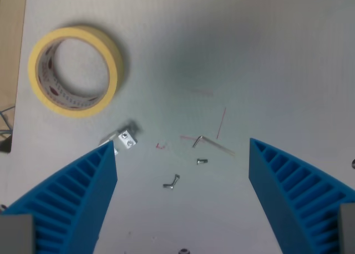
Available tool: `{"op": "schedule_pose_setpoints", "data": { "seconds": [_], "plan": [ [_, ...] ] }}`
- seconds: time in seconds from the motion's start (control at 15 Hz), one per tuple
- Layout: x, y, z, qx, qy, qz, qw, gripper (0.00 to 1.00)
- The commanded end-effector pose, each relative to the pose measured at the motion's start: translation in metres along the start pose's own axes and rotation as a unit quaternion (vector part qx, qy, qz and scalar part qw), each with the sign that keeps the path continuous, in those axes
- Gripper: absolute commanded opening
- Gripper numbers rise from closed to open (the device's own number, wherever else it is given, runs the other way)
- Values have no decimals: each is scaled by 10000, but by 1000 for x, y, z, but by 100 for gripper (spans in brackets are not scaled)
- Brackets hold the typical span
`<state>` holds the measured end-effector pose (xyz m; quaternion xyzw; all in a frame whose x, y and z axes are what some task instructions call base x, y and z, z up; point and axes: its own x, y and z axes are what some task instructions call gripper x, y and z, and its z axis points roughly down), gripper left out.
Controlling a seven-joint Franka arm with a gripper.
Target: Move in base positive x
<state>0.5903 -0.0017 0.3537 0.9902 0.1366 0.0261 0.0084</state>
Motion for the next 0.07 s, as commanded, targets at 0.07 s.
{"op": "schedule_pose_setpoints", "data": {
  "seconds": [0.07],
  "plan": [
    [18,11,-2,105,-261,-89,9996,100]
  ]
}}
